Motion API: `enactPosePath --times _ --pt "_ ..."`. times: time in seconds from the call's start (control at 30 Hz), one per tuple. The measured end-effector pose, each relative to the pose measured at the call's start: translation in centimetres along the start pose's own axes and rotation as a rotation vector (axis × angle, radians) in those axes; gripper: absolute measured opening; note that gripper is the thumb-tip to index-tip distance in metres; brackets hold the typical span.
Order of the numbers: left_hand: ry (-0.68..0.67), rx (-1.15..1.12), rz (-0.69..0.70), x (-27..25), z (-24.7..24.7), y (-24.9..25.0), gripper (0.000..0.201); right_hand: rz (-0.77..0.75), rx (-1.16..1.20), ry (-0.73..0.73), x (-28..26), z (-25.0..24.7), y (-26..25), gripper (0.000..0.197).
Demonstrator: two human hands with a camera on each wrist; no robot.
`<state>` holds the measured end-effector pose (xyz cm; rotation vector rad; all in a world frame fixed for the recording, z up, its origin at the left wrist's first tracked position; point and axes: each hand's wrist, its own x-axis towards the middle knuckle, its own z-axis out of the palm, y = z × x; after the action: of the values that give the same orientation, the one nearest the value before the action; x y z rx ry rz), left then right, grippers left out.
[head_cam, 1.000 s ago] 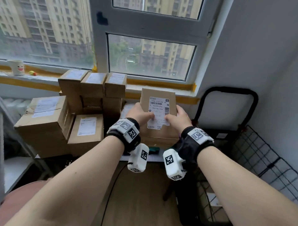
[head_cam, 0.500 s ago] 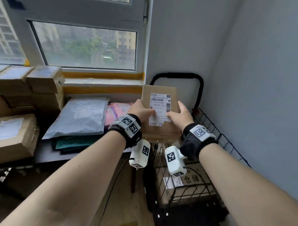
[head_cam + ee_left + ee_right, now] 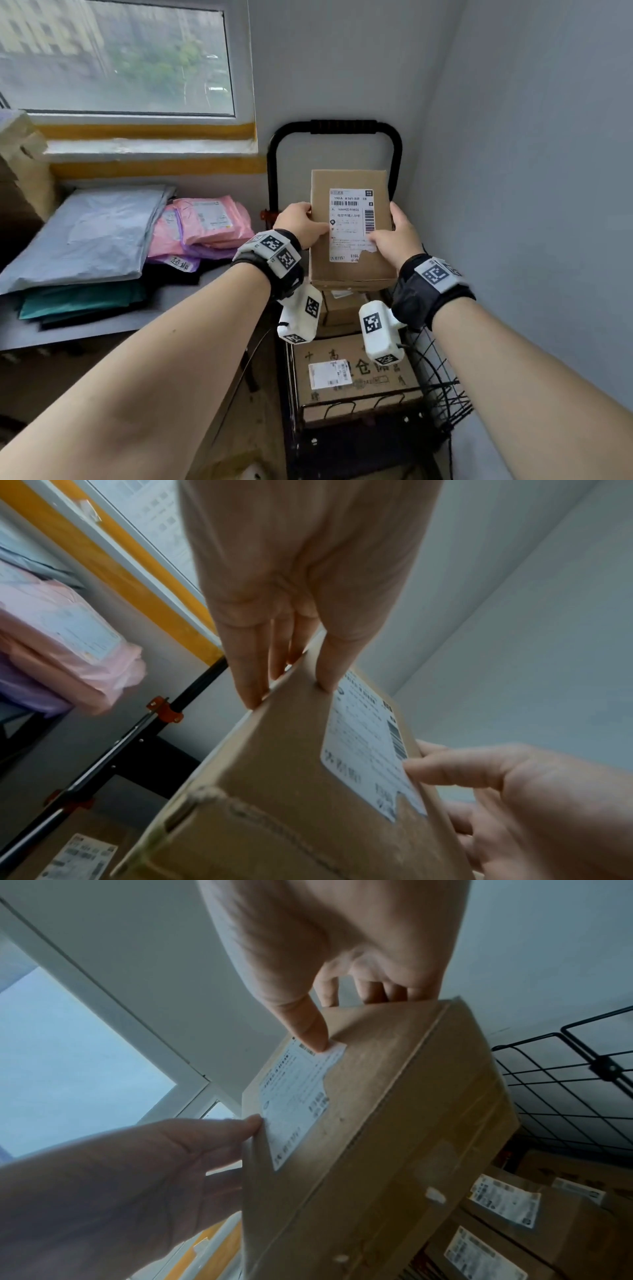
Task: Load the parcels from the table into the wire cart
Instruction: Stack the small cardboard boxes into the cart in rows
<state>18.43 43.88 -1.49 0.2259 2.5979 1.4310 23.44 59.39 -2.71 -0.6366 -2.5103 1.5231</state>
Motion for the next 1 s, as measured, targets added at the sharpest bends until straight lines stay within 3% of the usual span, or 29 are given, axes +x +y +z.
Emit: enactPosePath --times 0.43,0.63,1.0 --pt "-0.179 -0.023 -0.108 15.6 10.0 -1.8 0.027 0.179 -0.142 0.052 15.5 -1.1 6.2 0.077" --pt "-0.294 -0.062 -0.242 20.3 15.6 -5.0 0.020 0.256 -0.275 0.041 21.0 -0.8 10.0 0.073" --pt "-0.337 -0.051 -0.420 28.5 26.3 -13.7 0.036 0.376 -0.349 -0.113 31.4 2.8 21.2 0.072"
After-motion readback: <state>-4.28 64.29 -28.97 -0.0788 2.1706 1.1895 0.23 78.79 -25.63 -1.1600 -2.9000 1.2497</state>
